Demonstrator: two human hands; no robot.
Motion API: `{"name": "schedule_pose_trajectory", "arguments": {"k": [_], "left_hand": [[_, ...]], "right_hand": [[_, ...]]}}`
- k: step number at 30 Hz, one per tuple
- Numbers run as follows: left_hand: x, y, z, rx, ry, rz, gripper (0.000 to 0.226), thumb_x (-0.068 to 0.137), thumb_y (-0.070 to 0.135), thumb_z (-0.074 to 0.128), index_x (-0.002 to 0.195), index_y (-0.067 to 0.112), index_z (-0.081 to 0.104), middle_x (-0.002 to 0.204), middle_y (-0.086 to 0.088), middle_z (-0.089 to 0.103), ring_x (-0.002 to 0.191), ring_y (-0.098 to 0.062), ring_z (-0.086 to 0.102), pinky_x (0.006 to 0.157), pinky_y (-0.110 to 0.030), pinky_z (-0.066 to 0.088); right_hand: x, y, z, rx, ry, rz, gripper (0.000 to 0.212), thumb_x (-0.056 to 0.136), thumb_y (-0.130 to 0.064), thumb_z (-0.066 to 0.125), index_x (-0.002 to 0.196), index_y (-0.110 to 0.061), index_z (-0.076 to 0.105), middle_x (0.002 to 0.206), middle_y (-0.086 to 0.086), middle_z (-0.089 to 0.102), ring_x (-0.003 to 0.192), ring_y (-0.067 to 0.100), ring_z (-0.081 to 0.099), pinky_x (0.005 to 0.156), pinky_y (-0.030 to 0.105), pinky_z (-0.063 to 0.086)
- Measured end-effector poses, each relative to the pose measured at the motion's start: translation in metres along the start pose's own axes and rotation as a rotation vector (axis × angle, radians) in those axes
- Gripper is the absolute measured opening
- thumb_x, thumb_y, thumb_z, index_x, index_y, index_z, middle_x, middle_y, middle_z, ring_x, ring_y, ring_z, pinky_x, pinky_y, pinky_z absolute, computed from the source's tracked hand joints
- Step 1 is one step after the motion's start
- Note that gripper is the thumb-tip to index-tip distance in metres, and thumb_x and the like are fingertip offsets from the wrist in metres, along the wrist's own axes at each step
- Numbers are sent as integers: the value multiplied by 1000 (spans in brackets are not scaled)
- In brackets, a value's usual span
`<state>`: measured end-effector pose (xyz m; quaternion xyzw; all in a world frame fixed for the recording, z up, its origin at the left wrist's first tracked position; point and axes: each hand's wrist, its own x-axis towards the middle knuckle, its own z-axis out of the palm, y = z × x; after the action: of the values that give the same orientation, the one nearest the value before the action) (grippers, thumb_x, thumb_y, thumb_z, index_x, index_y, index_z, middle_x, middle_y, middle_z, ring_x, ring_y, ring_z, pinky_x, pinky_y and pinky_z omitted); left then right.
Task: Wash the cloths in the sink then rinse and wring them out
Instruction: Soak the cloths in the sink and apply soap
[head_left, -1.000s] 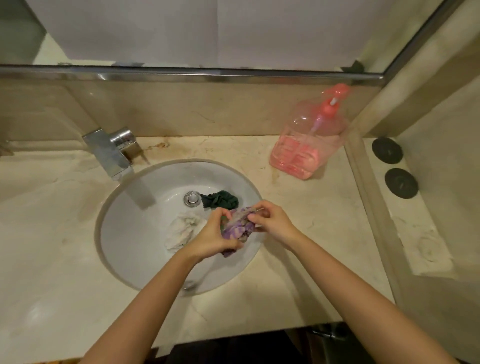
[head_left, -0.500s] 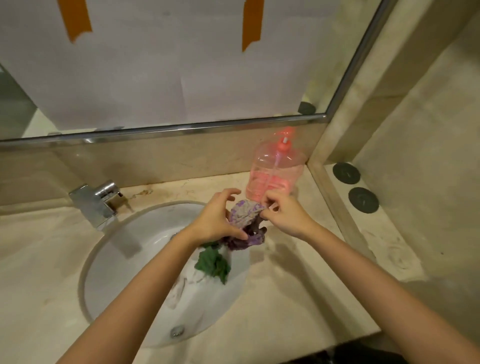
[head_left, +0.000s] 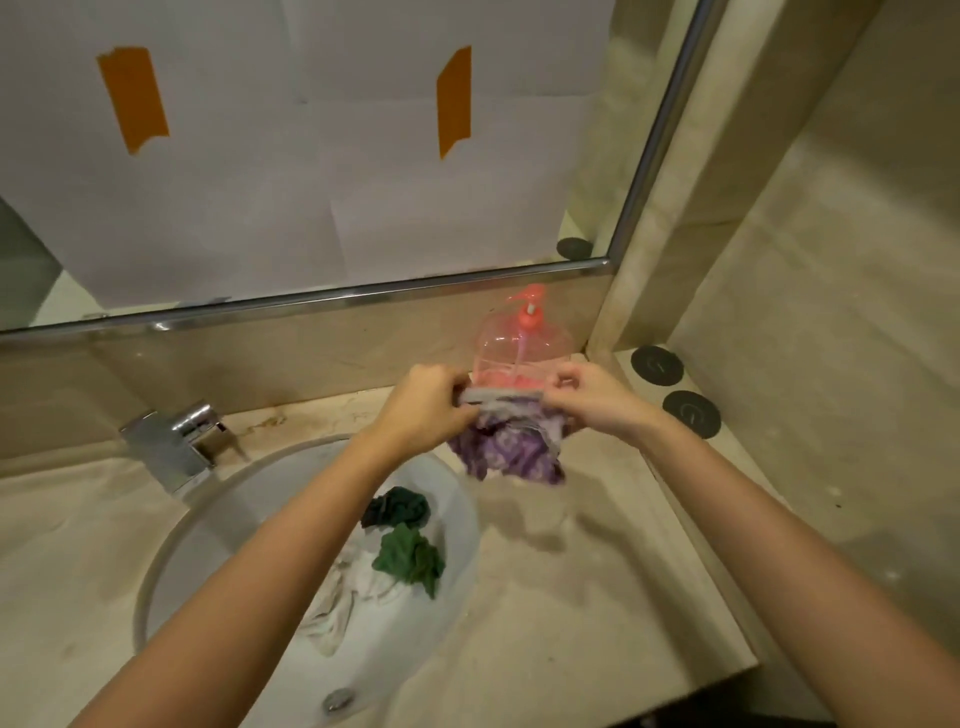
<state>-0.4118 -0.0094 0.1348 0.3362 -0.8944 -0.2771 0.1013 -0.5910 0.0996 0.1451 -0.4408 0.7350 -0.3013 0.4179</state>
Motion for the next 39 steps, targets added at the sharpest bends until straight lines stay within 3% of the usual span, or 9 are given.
{"name": "schedule_pose_trajectory", "arguments": {"k": [7,10,13,16,22,27,32,36,39], "left_hand": [[3,-10,-2,-318,-411,-120,20,78,24,72,89,8,69,76,-3,60,70,-17,54,62,-27,39],[2,-11,-6,-342,-482,-95,12,77,29,79,73,25,70,67,10,64,65,-5,59,60,-16,42],[-2,-18,-11,-617,-394,-108,31,66,46,79,81,20,69,73,9,69,71,-6,65,60,-15,47],[-5,-24,-11,-782,-292,-128,25,77,40,72,84,18,64,70,9,67,66,-8,62,55,-18,46],[0,-11,-10,-639,19,33,17,93,19,60,77,12,61,71,9,60,66,-5,56,63,-22,46],[7,-2,-18,-555,44,-17,19,98,23,53,89,8,59,73,4,66,60,-5,60,52,-16,45],[17,-1,-22,-597,27,-47,22,100,24,49,79,19,53,52,11,56,42,4,46,45,-15,35],[17,-3,-17,-696,21,3,22,101,19,48,79,19,52,63,13,54,55,5,47,59,-12,38],[19,-1,-18,-870,18,-34,24,101,18,46,78,17,53,62,16,58,58,2,51,61,-14,41]], "right_hand": [[-9,5,-3,-125,72,9,19,90,-2,50,99,-9,65,76,2,58,64,20,56,54,28,44],[-11,9,-10,-162,-58,15,19,90,-16,62,104,-5,68,95,2,63,89,17,58,79,28,45],[-17,11,-16,-147,-148,-2,49,81,-29,76,125,-22,57,122,-8,56,110,7,54,93,21,44],[-17,13,-19,-168,-126,-74,21,88,-27,68,105,-22,57,104,-9,57,95,1,56,79,17,44],[-14,11,-18,-203,-172,-18,44,100,-36,45,116,2,63,108,13,70,94,20,68,83,27,53],[-4,0,-20,-167,103,-157,29,98,-13,53,123,-5,66,107,-2,64,99,10,58,79,14,45],[3,1,-24,-221,109,-155,23,93,-11,61,111,3,65,108,24,65,103,37,61,93,52,47],[0,-3,-25,56,-101,-82,33,84,4,66,108,-15,53,103,6,63,92,16,63,77,28,54],[-2,-8,-19,-17,-113,-111,73,74,-7,81,131,-22,39,138,-1,45,117,11,50,88,12,45]]}}
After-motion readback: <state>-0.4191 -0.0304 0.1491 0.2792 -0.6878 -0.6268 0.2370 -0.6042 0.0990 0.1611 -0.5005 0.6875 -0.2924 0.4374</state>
